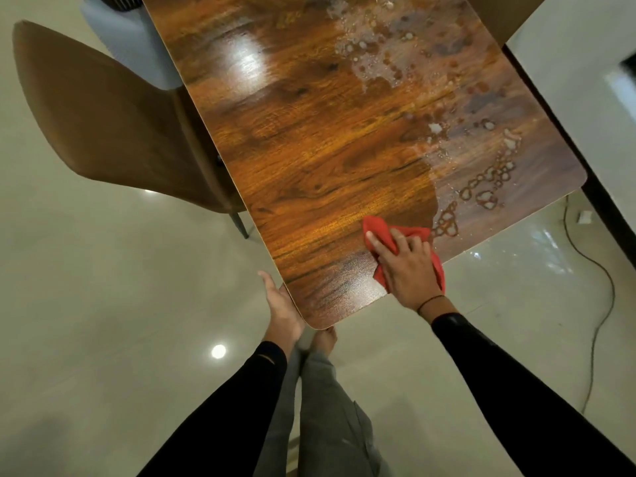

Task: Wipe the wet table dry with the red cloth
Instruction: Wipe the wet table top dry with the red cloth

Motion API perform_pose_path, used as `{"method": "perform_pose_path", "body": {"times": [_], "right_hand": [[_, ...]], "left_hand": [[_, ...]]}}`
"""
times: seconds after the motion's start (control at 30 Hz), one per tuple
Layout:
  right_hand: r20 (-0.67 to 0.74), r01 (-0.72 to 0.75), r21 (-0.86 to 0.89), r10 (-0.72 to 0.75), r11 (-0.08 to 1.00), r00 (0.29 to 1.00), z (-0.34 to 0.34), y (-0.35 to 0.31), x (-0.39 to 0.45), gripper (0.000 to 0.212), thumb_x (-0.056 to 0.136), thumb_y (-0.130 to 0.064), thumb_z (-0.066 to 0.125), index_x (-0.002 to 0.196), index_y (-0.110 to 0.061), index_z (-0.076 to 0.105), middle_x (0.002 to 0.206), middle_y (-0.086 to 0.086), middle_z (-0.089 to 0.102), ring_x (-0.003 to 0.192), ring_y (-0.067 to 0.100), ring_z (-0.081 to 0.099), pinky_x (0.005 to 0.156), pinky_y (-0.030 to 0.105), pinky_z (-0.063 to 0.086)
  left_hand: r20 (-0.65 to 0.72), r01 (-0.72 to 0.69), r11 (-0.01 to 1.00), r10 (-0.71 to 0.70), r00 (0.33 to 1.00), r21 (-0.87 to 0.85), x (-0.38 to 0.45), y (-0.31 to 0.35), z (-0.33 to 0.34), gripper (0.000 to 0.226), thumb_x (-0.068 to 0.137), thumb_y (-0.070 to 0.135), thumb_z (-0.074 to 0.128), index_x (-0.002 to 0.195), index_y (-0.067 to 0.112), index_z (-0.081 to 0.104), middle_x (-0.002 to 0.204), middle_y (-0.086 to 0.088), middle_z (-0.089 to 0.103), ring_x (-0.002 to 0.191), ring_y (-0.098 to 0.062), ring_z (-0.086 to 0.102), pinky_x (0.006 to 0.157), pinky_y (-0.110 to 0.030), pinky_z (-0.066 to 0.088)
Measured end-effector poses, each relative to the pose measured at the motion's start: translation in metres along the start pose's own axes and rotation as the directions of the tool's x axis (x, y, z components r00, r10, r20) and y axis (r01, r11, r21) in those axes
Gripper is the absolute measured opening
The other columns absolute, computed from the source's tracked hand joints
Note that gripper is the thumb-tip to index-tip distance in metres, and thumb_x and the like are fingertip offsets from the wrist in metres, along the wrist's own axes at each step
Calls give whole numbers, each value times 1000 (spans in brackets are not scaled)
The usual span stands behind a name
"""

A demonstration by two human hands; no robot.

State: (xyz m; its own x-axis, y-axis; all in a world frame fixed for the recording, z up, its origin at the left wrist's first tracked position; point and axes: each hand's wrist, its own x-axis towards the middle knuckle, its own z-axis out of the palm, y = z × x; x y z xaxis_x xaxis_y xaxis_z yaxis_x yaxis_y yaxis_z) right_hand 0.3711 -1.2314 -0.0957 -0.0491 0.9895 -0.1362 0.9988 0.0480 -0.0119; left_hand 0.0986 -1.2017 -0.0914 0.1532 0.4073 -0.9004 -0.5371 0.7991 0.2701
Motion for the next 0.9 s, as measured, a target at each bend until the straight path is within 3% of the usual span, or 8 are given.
{"method": "perform_pose_path", "body": {"times": [0.17, 0.27, 0.37, 0.5, 0.6, 0.67, 0.77, 0.9], "right_hand": [[9, -607, 95, 609, 789, 793, -2, -46, 11, 57, 109, -30, 45, 166, -32, 36, 155, 20, 45, 116, 42, 49, 103, 58, 41], [112, -739, 125, 731, 662, 673, -9, -93, 16, 65, 104, -31, 50, 167, -27, 32, 155, 23, 44, 119, 44, 49, 101, 59, 43], [120, -628, 63, 618, 776, 777, -11, -129, 8, 74, 100, -34, 50, 169, -23, 27, 154, 22, 44, 119, 43, 49, 100, 58, 42], [109, -169, 80, 160, 982, 981, -1, -153, -16, 97, 86, -40, 68, 170, -22, 24, 155, 17, 42, 117, 39, 49, 99, 58, 43], [48, 201, 83, -205, 976, 978, -1, -120, -21, 73, 103, -42, 48, 170, -25, 26, 156, 14, 43, 105, 33, 51, 95, 53, 39], [56, 332, 62, -335, 941, 940, -4, -87, -16, 64, 110, -44, 42, 170, -30, 25, 156, 12, 46, 101, 29, 45, 93, 50, 41], [88, 270, 65, -275, 961, 957, -13, -43, -5, 62, 111, -47, 38, 171, -38, 22, 160, 9, 46, 105, 28, 47, 91, 47, 35], [119, 81, 28, -84, 996, 989, -20, 8, 7, 63, 110, -51, 38, 170, -42, 20, 172, 8, 32, 129, 32, 45, 102, 51, 36]], "left_hand": [[-14, -43, 999, 42, 999, -31, 2, 8, 2, 110, 90, 96, 22, 160, 15, 46, 156, -11, 57, 147, -39, 52, 123, -57, 35], [3, -78, 997, 78, 997, 28, 7, 11, -2, 94, 94, 93, 21, 136, 20, 63, 145, -9, 66, 127, -34, 64, 120, -54, 40], [5, -104, 990, 104, 995, 96, 10, 13, 0, 86, 102, 83, 19, 137, 18, 63, 151, -16, 64, 138, -36, 60, 125, -57, 39], [33, -141, 979, 137, 990, 150, 10, 12, 6, 88, 107, 75, 12, 141, 17, 67, 137, -10, 75, 131, -32, 68, 115, -50, 50], [3, -126, 979, 127, 992, 158, 11, 10, 7, 82, 109, 72, 13, 138, 20, 70, 135, -8, 76, 126, -26, 71, 95, -41, 61], [-23, -107, 972, 114, 993, 211, 9, 7, 10, 84, 108, 74, 13, 154, 19, 57, 155, -11, 62, 142, -30, 59, 116, -51, 49], [-57, -92, 956, 112, 992, 277, 4, -1, 3, 91, 102, 83, 12, 170, 25, 31, 173, -10, 39, 160, -33, 35, 133, -59, 22], [-275, -20, 897, 157, 948, 442, -3, -23, -5, 105, 96, 88, 23, 169, 13, 30, 175, -14, 32, 163, -34, 28, 134, -51, 22]]}}
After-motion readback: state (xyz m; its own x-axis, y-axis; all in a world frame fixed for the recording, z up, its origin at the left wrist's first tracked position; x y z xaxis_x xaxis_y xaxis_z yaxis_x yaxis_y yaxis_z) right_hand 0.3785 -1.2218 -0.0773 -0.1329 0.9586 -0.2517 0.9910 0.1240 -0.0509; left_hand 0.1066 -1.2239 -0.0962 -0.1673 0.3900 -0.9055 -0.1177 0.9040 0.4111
